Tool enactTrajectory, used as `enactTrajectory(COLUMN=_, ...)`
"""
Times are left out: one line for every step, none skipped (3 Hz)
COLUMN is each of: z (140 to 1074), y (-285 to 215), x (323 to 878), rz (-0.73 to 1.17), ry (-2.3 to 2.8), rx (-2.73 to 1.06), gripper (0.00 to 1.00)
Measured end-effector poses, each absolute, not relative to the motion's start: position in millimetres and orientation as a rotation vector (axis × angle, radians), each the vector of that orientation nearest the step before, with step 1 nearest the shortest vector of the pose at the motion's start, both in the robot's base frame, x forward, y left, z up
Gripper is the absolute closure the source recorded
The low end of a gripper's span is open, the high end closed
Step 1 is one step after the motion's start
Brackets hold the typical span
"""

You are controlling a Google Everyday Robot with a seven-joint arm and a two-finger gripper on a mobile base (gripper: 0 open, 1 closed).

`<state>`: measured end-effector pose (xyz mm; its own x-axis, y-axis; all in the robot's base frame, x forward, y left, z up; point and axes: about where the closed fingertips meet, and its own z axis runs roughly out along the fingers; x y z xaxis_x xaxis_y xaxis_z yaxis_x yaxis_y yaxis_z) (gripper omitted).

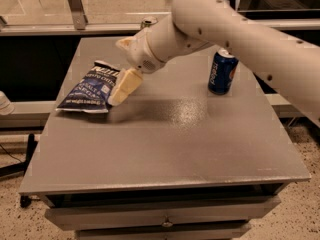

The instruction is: Pick blue chip bag

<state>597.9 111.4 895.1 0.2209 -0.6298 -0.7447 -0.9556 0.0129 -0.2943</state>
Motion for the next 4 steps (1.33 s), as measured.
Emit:
enactTrajectory(z=870.9, y=126.2, x=609.1, rz=0.539, ry=1.502, rx=-1.718, gripper=0.0)
enactTrajectory(z=852.6, y=134.5, x=613.8, rz=0.56, ry=1.509, rx=-1.74, gripper=0.19)
enactTrajectory(z=844.4, y=138.0, x=614.3, rz=0.569, ry=1.519, rx=-1.747, gripper=0.42)
enactTrajectory(z=853.0, y=138.0, x=612.4, rz=0.561, ry=1.513, rx=-1.748, gripper=0.64)
